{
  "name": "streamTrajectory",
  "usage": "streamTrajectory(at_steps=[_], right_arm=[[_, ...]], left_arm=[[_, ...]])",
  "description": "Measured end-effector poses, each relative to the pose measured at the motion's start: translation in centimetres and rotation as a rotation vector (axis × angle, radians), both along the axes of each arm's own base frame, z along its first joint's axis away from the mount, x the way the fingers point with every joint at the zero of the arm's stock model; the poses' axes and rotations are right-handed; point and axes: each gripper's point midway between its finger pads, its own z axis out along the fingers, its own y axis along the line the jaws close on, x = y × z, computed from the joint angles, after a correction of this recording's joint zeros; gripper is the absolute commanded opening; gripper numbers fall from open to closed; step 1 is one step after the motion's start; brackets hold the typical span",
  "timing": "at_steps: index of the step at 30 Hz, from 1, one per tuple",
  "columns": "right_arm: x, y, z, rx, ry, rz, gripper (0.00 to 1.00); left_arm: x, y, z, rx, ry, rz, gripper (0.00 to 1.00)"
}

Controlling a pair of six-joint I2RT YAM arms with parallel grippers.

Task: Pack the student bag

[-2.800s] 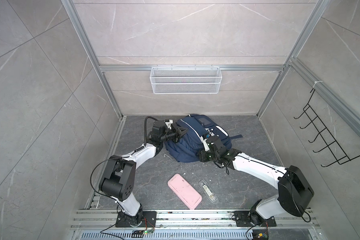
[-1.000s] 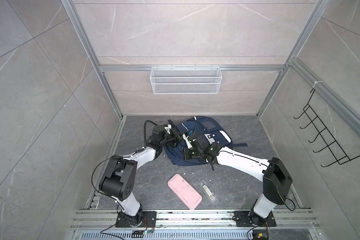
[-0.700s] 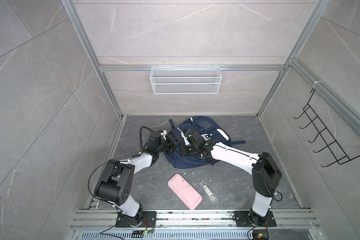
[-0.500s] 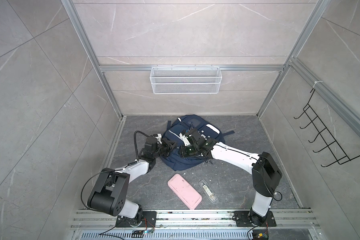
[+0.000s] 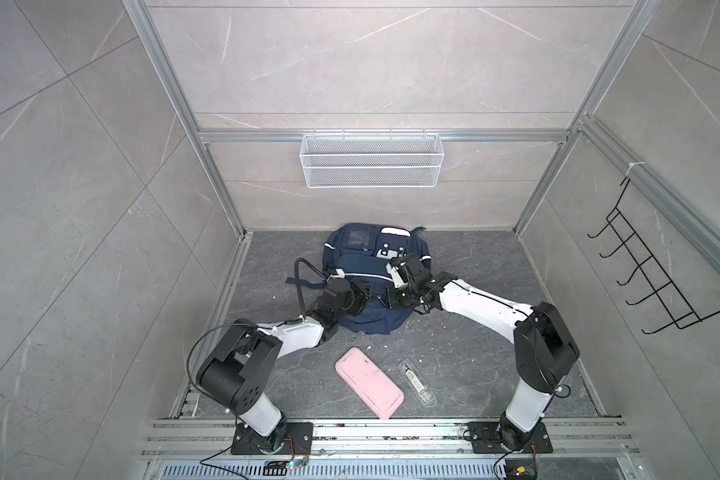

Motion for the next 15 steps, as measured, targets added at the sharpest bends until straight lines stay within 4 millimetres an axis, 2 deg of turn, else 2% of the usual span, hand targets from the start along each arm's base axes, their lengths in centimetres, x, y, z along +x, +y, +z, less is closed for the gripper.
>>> streamTrajectory(at_steps=[2, 3, 6, 8, 11, 15], right_arm=[[0.1, -2.0, 0.1, -0.037, -0.018, -0.038, 0.00], [0.1, -2.7, 0.2, -0.053, -0.027, -0.052, 0.03], [-0.6, -4.4, 0.8, -0.090, -0.060, -0.069, 0.20], [-1.1, -5.3, 1.4, -0.111, -0.088, -0.071, 0.27], [-1.2, -6.4, 2.0, -0.133, -0.115, -0.081, 0.30], [-0.9, -7.4, 2.0, -0.145, -0.125, -0.104, 0.40]], left_arm=[[0.4, -2.1, -0.2, -0.014, -0.002, -0.027, 0.00], [0.6, -3.0, -0.3, -0.023, -0.001, -0.038, 0.00], [0.7, -4.9, -0.8, -0.050, 0.005, -0.063, 0.00], [0.5, -5.4, -1.0, -0.064, 0.013, -0.078, 0.00], [0.2, -5.7, -1.0, -0.069, 0.019, -0.095, 0.01], [-0.1, -6.0, -1.1, -0.071, 0.024, -0.113, 0.01]])
